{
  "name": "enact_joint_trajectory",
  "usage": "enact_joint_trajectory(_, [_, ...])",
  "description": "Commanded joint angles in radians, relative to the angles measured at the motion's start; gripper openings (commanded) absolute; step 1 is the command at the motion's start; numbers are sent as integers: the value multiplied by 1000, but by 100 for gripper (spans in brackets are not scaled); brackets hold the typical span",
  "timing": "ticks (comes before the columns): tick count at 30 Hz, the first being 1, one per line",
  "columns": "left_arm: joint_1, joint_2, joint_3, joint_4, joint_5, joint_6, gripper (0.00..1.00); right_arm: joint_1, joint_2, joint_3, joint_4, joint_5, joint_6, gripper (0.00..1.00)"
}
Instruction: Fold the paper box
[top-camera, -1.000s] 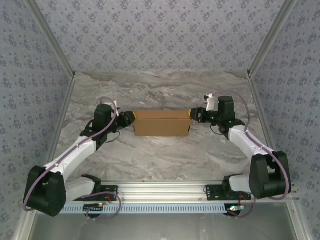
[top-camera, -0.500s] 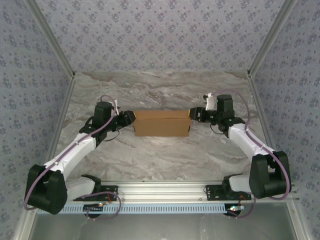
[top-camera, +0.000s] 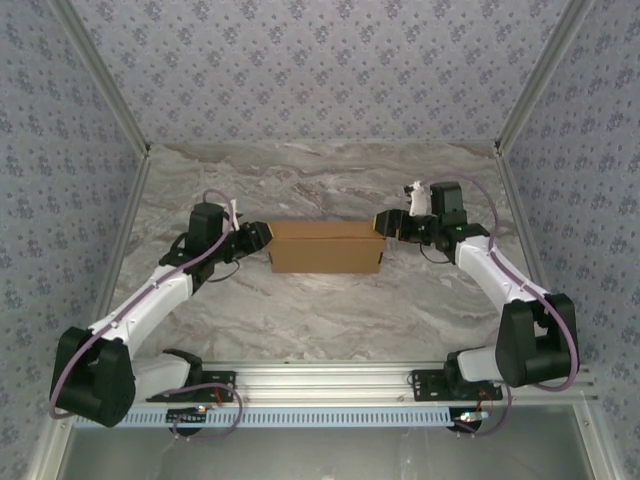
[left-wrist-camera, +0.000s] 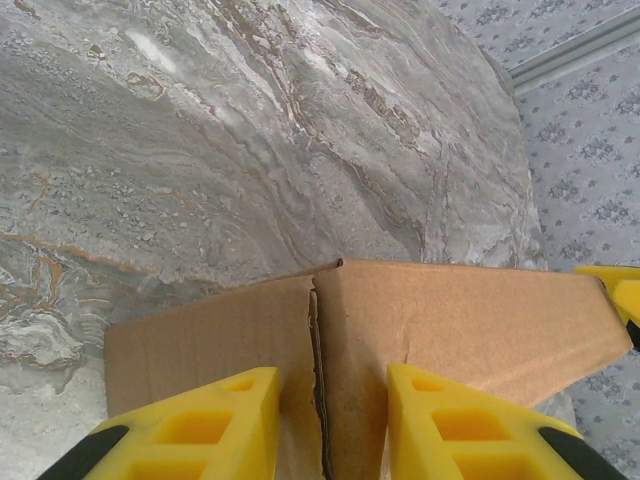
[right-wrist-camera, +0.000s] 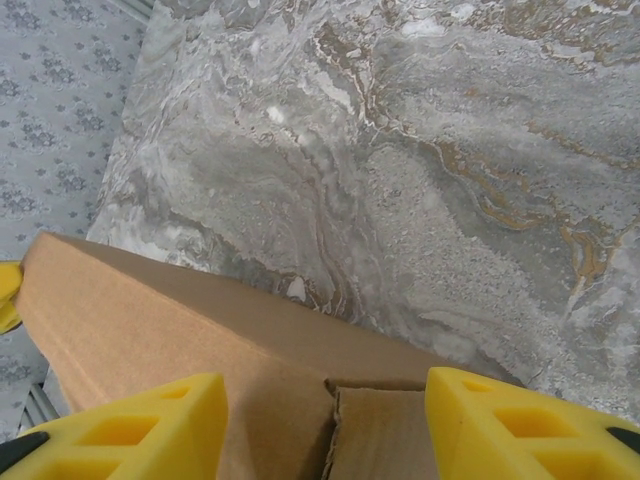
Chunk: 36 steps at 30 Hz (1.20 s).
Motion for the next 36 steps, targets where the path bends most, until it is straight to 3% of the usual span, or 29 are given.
enact_joint_trajectory(1, [-8,37,-28,-139,19,36,31,0,-6,25,-54,-35,4,58])
enact_joint_trajectory(8, [-9,47,-24,-139,16,41,32,-15,-34,-42,-72,-62,-16,59])
enact_joint_trajectory(18, [-8,49,-46,-197,-22,65,28,-47,-13,-195,-67,-47,-46,41])
enact_joint_trajectory(28, [-8,69,-175,-126,-25,17,21,-51,-22,-350,22,-8,-22,35])
enact_joint_trajectory(36, [-14,51,-96,-132,-12,16,21,-46,-30,-222,4,-18,-16,35])
